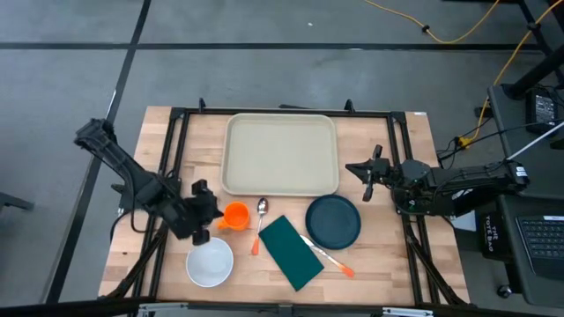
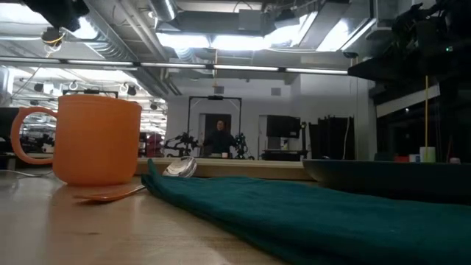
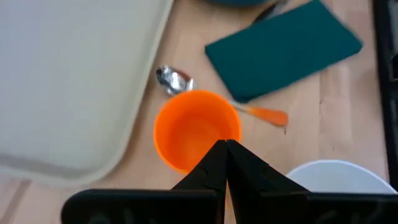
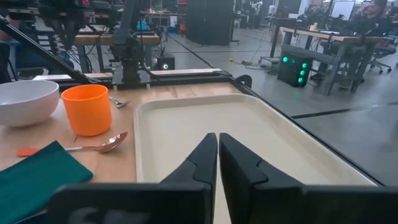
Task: Set up tray
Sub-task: Put the orange mug on the brown serving tray
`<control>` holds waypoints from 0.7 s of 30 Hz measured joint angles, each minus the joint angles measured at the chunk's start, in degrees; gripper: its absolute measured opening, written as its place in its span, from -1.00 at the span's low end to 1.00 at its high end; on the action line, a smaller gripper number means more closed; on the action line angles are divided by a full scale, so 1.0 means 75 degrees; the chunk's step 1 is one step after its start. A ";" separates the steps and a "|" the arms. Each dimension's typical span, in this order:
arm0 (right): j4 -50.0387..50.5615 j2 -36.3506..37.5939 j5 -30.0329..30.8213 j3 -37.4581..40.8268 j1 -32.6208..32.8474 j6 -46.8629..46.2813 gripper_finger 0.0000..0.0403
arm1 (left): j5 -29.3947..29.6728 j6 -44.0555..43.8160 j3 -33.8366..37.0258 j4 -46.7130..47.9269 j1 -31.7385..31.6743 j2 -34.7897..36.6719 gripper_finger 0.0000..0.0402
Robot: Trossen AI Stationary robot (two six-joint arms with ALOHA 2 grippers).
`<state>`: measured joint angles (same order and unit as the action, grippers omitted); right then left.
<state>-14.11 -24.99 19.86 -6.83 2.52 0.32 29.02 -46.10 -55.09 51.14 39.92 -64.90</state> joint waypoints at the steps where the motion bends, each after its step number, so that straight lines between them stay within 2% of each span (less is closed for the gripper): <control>1: -0.0022 -0.0002 0.0002 0.0000 0.0000 0.0003 -0.90 | -0.0005 -0.0209 -0.0218 0.0263 0.0053 -0.0203 -0.99; 8: -0.0043 -0.0003 0.0003 0.0000 0.0000 0.0000 -0.90 | -0.0064 -0.0759 -0.1065 0.0845 0.0080 -0.1086 -0.98; 15: -0.0041 -0.0003 0.0003 0.0000 0.0000 -0.0007 -0.90 | -0.1275 -0.1020 -0.1165 0.0992 -0.0116 -0.1324 -0.98; 21: -0.0038 -0.0003 0.0003 0.0000 0.0000 -0.0017 -0.90 | -0.1684 -0.1109 -0.1165 0.1227 -0.0140 -0.1341 -0.98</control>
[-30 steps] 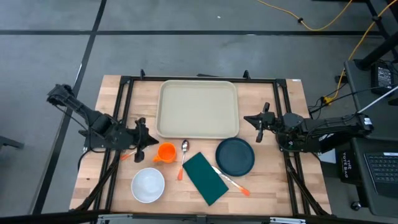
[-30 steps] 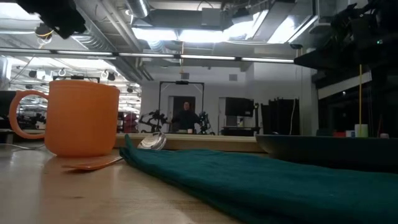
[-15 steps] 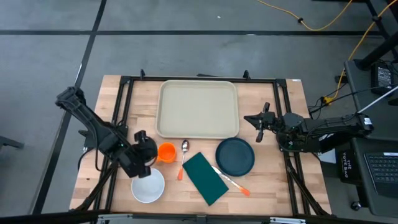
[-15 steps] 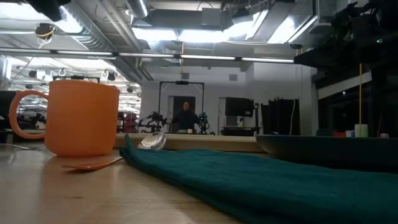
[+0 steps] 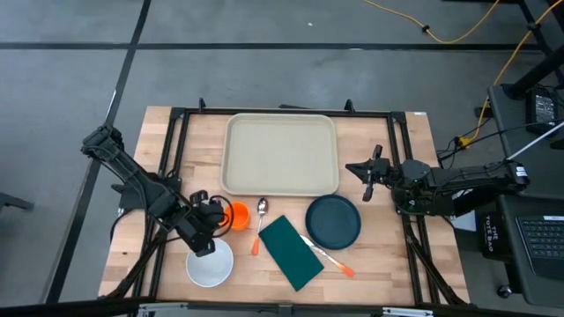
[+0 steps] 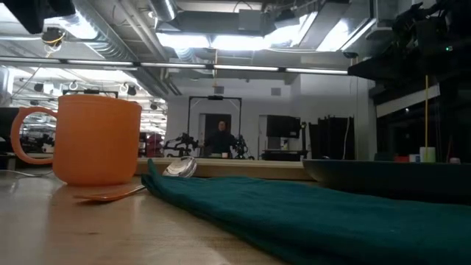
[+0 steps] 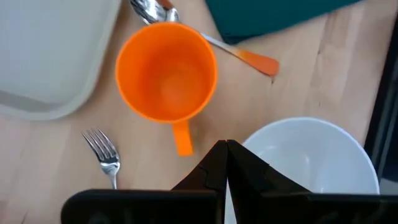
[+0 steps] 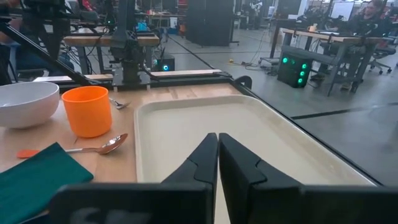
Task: Set up tray
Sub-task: Put the orange mug on the brown serving tray
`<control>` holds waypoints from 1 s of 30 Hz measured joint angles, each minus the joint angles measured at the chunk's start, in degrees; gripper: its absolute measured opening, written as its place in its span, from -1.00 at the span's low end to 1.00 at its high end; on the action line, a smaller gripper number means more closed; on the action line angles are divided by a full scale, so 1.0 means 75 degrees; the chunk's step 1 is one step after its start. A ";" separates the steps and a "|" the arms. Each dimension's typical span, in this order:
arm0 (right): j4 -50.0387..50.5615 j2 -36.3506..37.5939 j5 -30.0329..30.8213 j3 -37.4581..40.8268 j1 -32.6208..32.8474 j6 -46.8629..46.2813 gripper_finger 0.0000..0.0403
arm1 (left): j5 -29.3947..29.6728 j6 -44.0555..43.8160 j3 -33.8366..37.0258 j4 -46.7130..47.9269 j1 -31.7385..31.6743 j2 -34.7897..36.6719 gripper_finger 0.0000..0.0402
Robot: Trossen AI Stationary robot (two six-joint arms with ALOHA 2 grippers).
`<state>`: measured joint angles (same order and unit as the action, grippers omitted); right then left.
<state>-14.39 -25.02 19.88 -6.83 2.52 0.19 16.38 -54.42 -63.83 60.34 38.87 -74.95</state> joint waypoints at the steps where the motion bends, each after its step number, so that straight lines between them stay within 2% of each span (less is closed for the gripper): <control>1: 0.0000 0.0003 0.0000 0.0000 0.0000 -0.0003 -0.90 | -0.0003 0.0001 0.0000 0.0000 0.0013 0.0002 -0.98; 9: 0.0003 0.0003 0.0000 0.0000 0.0000 -0.0015 -0.90 | 0.0024 0.0070 0.0000 0.0000 0.0062 0.0002 -0.98; 17: -0.0006 0.0003 0.0000 0.0000 0.0000 -0.0015 -0.90 | 0.1063 -0.0182 0.0000 0.0168 0.0062 0.0002 -0.98; 24: -0.0009 0.0003 0.0000 0.0000 0.0000 -0.0015 -0.90 | 0.1119 -0.0270 0.0000 0.0248 0.0048 0.0002 -0.98; 30: -0.0012 0.0003 0.0000 0.0000 0.0000 -0.0004 -0.90 | 0.1119 -0.0817 0.0000 0.0248 0.0048 0.0004 -0.81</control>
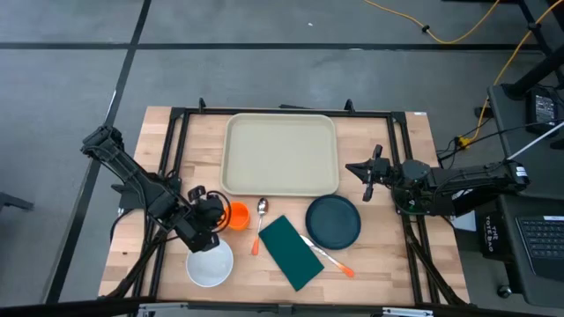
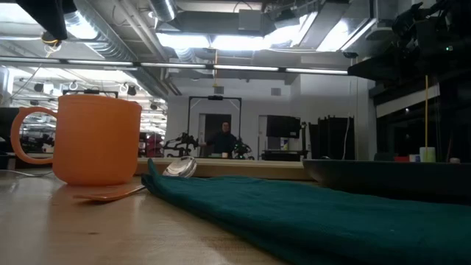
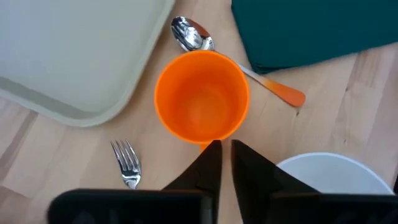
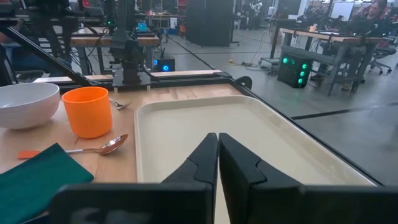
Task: Set up tray
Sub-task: Put the orange mug on the brown serving tray
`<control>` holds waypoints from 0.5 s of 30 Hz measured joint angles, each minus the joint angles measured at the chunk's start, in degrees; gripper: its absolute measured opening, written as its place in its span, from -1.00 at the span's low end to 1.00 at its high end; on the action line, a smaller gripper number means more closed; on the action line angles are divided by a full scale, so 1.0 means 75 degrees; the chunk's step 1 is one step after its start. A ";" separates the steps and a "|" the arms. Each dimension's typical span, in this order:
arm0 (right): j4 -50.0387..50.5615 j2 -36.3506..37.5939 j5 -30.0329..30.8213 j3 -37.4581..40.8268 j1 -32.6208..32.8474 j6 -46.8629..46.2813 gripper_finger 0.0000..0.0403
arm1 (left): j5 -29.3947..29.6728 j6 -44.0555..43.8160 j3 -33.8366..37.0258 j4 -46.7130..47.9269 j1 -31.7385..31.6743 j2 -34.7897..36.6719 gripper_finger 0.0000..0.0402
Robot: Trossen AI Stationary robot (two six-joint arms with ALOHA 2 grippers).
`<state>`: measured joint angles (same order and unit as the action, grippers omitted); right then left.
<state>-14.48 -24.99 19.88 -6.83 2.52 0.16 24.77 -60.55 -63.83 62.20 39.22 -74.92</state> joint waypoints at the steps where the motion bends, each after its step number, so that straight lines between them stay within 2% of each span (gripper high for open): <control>1: 0.0000 0.0000 0.0000 0.0000 0.0000 0.0006 -0.90 | 0.0000 -0.0033 0.0000 0.0000 0.0000 0.0001 -0.76; 8: -0.0003 0.0000 0.0000 0.0000 0.0000 0.0012 -0.90 | 0.0083 -0.0044 0.0000 0.0023 0.0076 -0.0092 -0.40; 15: -0.0003 0.0000 0.0003 -0.0003 0.0000 0.0015 -0.90 | 0.0146 -0.0037 0.0003 0.0351 0.0114 -0.0775 -0.12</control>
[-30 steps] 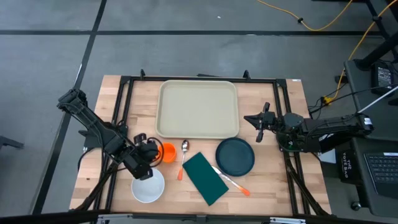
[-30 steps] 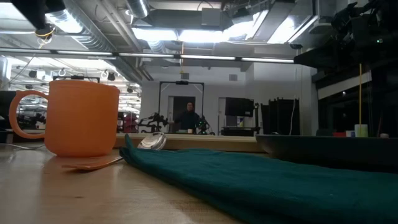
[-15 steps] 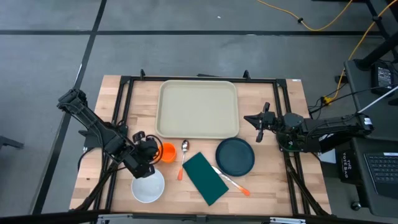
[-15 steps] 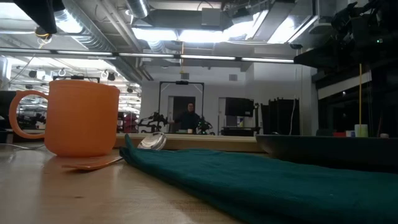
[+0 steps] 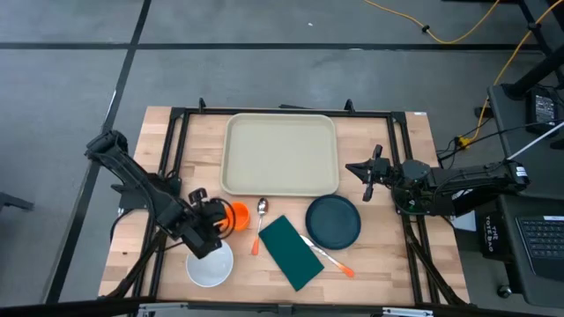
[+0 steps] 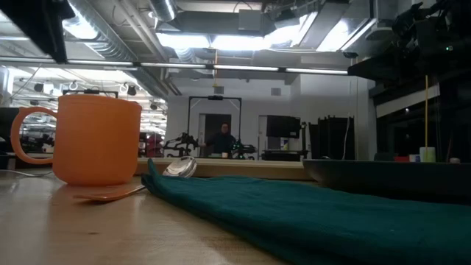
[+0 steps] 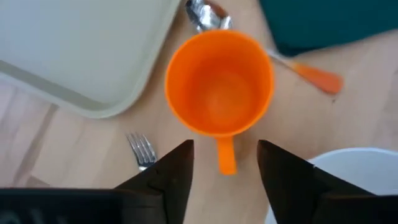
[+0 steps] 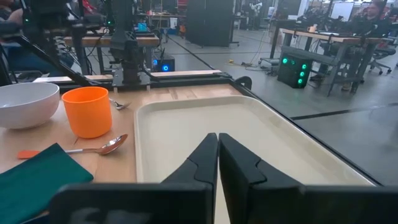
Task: Set up tray
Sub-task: Put the orange mug on the brown serving tray
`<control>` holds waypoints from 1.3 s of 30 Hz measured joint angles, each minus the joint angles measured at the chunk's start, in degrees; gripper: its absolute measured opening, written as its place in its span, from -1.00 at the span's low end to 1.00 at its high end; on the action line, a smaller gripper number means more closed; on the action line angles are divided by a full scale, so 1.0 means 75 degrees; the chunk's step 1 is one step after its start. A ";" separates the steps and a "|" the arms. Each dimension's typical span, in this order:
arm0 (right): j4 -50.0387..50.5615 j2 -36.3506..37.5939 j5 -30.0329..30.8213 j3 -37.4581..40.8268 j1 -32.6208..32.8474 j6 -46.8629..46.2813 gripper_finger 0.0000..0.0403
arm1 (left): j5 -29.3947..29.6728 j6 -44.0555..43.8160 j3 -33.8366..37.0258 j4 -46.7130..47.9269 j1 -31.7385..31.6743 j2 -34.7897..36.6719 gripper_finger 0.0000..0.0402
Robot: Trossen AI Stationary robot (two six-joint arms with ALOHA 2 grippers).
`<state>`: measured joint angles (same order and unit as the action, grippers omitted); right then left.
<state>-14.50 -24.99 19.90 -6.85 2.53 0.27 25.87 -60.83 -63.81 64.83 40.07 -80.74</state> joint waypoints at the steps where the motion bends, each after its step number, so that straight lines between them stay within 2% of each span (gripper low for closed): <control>1: 0.0002 -0.0002 0.0000 0.0000 0.0000 0.0002 -0.90 | -0.0052 -0.0004 0.0000 -0.0024 0.0000 -0.0102 -0.09; 8: 0.0003 -0.0002 -0.0002 0.0000 0.0002 0.0014 -0.90 | -0.0644 0.0005 0.0000 -0.0039 0.0003 -0.0832 -0.02; 27: 0.0003 -0.0001 0.0000 0.0000 0.0000 0.0006 -0.90 | -0.0613 -0.0596 0.0000 -0.0039 -0.0015 -0.1522 -0.03; 32: -0.0016 -0.0003 0.0000 0.0000 0.0001 0.0001 -0.90 | -0.0882 -0.0687 0.0000 -0.0042 -0.0113 -0.1716 -0.03; 39: -0.0160 0.0000 0.0000 0.0000 0.0003 -0.0003 -0.90 | -0.0606 -0.0595 0.0000 -0.0048 -0.0276 -0.1770 -0.03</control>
<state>-15.70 -24.99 19.90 -6.85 2.55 0.25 21.32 -65.29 -63.81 64.47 38.00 -94.02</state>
